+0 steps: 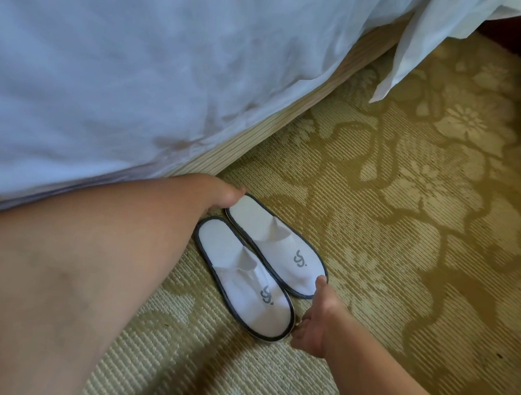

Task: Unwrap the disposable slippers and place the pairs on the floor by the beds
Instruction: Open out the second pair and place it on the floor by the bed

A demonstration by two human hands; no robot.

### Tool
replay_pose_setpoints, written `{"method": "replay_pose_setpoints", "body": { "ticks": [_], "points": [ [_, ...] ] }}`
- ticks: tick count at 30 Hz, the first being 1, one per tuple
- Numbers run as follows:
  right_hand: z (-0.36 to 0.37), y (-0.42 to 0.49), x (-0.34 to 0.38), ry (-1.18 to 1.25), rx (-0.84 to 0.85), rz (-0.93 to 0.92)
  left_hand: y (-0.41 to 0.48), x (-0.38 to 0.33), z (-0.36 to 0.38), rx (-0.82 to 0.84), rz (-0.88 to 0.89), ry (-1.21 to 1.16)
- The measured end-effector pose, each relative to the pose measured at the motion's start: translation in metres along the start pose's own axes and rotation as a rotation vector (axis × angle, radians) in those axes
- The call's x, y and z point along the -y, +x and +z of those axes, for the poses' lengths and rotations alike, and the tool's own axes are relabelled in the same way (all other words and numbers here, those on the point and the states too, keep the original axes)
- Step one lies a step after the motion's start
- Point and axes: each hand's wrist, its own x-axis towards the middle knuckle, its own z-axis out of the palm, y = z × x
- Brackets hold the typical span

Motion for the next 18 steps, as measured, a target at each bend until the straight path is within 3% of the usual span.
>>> {"method": "replay_pose_setpoints", "body": {
  "ticks": [18],
  "points": [
    [0.002, 0.016, -0.011, -0.032, 0.058, 0.053, -0.001, 0.0, 0.006, -0.001, -0.01, -0.025]
  ]
}}
